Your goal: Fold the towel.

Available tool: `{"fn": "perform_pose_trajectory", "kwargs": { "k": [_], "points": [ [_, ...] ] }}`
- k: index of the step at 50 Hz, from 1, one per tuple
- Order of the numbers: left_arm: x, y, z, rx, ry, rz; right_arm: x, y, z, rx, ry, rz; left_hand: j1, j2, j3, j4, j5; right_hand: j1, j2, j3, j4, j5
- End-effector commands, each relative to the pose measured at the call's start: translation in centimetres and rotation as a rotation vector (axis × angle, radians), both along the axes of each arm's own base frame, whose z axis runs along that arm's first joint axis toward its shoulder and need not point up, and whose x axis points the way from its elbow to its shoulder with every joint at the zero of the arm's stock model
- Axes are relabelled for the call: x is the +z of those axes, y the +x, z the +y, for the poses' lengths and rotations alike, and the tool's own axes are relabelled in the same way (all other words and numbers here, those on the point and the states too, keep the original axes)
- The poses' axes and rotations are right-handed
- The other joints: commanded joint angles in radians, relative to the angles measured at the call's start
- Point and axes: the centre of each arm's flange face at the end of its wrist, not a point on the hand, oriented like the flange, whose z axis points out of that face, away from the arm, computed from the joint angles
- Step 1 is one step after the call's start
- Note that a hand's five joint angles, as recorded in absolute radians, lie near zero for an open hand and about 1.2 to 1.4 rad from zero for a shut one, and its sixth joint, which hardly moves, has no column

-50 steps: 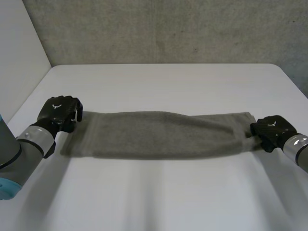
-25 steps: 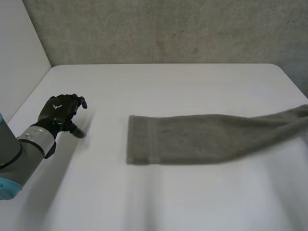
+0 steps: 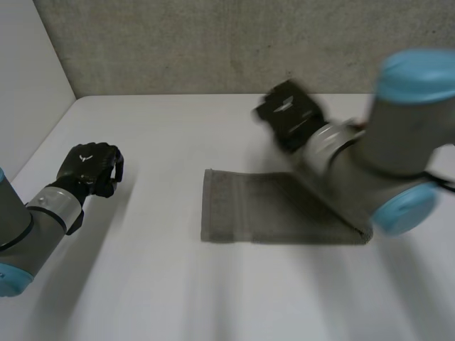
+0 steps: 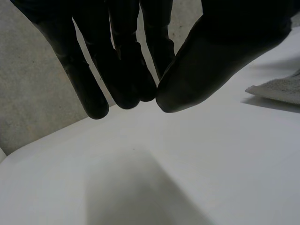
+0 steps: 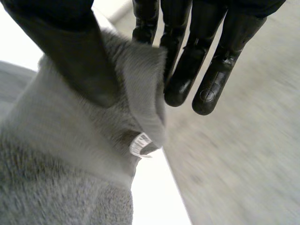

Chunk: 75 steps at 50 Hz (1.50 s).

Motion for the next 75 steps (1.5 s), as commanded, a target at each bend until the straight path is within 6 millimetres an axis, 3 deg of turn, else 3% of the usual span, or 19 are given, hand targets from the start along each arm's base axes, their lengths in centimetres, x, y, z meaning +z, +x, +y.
{"fn": "perform_pose_trajectory", "kwargs": {
  "k": [1,6,11,16,19,21,22,24,30,35,39,48,56,69,72,74,75],
  "points": [
    [-0.1,-0.1,0.1,-0.004,0.003,0.001,-6.3,5.1,4.7,0.107,0.048,0.132,-0.293,-0.280,-0.286,-0.288,-0.291,-0.665,-0.665,-0.690,-0.691,-0.677],
    [-0.1,-0.4,0.3,-0.015,0.003,0.001,-6.9,4.8,4.6,0.050,0.047,0.162,-0.408,-0.395,-0.402,-0.403,-0.406,-0.691,-0.691,-0.716,-0.717,-0.703],
    [-0.3,-0.9,0.8,-0.034,0.012,0.000,-5.6,3.3,3.9,0.000,0.046,0.150,-0.458,-0.445,-0.452,-0.453,-0.456,-0.691,-0.691,-0.716,-0.717,-0.703],
    [-0.4,-2.1,1.9,-0.080,0.018,0.000,-4.1,-0.9,2.2,-0.108,0.089,0.106,-0.458,-0.445,-0.452,-0.453,-0.456,-0.691,-0.691,-0.716,-0.717,-0.703],
    [-0.3,-3.3,2.8,-0.123,0.017,0.000,-4.0,-2.0,1.8,-0.141,0.112,0.084,-0.458,-0.445,-0.452,-0.453,-0.456,-0.691,-0.691,-0.716,-0.717,-0.703],
    [0.0,-5.0,4.0,-0.182,0.003,-0.001,-4.2,-4.5,1.2,-0.202,0.157,0.038,-0.476,-0.463,-0.469,-0.470,-0.474,-0.691,-0.691,-0.716,-0.717,-0.703],
    [0.0,-5.0,4.0,-0.183,0.003,-0.001,-4.2,-4.5,1.2,-0.202,0.157,0.038,-0.476,-0.463,-0.469,-0.471,-0.474,-0.691,-0.691,-0.716,-0.717,-0.703],
    [0.4,-7.1,5.4,-0.266,-0.017,0.001,-4.8,-6.5,0.8,-0.229,0.189,0.003,-0.608,-0.594,-0.601,-0.602,-0.605,-0.691,-0.691,-0.716,-0.717,-0.703],
    [0.1,-9.6,6.7,-0.397,-0.032,0.006,-6.2,-8.9,1.0,-0.249,0.234,-0.004,-0.617,-0.604,-0.610,-0.611,-0.615,-0.691,-0.691,-0.716,-0.717,-0.703],
    [-1.6,-11.8,7.7,-0.484,-0.007,-0.014,-8.3,-11.0,1.8,-0.283,0.287,0.002,-0.602,-0.589,-0.595,-0.597,-0.600,-0.691,-0.691,-0.716,-0.717,-0.703],
    [-3.0,-13.4,7.7,-0.534,-0.044,-0.088,-9.0,-11.5,2.1,-0.287,0.287,-0.006,-0.602,-0.589,-0.595,-0.597,-0.600,-0.691,-0.691,-0.716,-0.717,-0.703],
    [-3.7,-14.8,6.7,-0.539,-0.090,-0.128,-9.4,-12.1,2.0,-0.301,0.292,-0.010,-0.591,-0.577,-0.584,-0.585,-0.588,-0.691,-0.691,-0.716,-0.717,-0.703],
    [-4.5,-15.1,5.3,-0.487,-0.094,-0.141,-9.5,-12.2,2.0,-0.303,0.294,-0.009,-0.502,-0.489,-0.496,-0.497,-0.500,-0.691,-0.691,-0.716,-0.717,-0.703],
    [-5.4,-15.2,5.5,-0.491,-0.066,-0.153,-9.4,-12.4,1.7,-0.313,0.288,-0.011,-0.491,-0.477,-0.484,-0.485,-0.489,-0.691,-0.691,-0.716,-0.717,-0.703],
    [-5.2,-15.3,5.4,-0.491,-0.072,-0.151,-9.4,-12.4,1.7,-0.313,0.286,-0.012,-0.347,-0.334,-0.340,-0.341,-0.345,-0.691,-0.691,-0.716,-0.717,-0.703],
    [-5.1,-15.3,5.3,-0.489,-0.071,-0.152,-9.4,-12.4,1.7,-0.313,0.288,-0.011,-0.049,-0.036,-0.042,-0.043,-0.047,-0.691,-0.691,-0.716,-0.717,-0.703],
    [-5.1,-15.3,5.3,-0.489,-0.071,-0.152,-9.4,-12.4,1.7,-0.313,0.288,-0.011,-0.047,-0.034,-0.041,-0.042,-0.045,-0.691,-0.691,-0.716,-0.717,-0.703]
  ]
}}
